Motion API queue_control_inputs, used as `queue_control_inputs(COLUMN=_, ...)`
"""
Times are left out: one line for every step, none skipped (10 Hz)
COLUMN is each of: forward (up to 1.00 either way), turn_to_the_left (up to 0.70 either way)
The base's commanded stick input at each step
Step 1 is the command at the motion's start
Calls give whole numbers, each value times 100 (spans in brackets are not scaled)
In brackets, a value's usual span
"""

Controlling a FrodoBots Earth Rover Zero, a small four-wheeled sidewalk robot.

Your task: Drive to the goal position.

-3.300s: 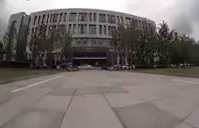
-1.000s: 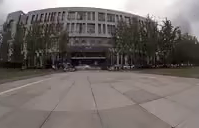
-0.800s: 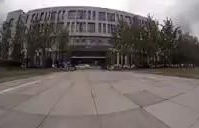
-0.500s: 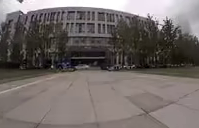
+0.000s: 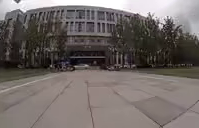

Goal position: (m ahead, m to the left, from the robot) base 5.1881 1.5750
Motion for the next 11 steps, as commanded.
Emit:
queue_control_inputs(forward=70, turn_to_the_left=0)
queue_control_inputs(forward=70, turn_to_the_left=0)
queue_control_inputs(forward=70, turn_to_the_left=0)
queue_control_inputs(forward=70, turn_to_the_left=0)
queue_control_inputs(forward=70, turn_to_the_left=0)
queue_control_inputs(forward=70, turn_to_the_left=0)
queue_control_inputs(forward=70, turn_to_the_left=0)
queue_control_inputs(forward=70, turn_to_the_left=0)
queue_control_inputs(forward=70, turn_to_the_left=0)
queue_control_inputs(forward=70, turn_to_the_left=0)
queue_control_inputs(forward=70, turn_to_the_left=0)
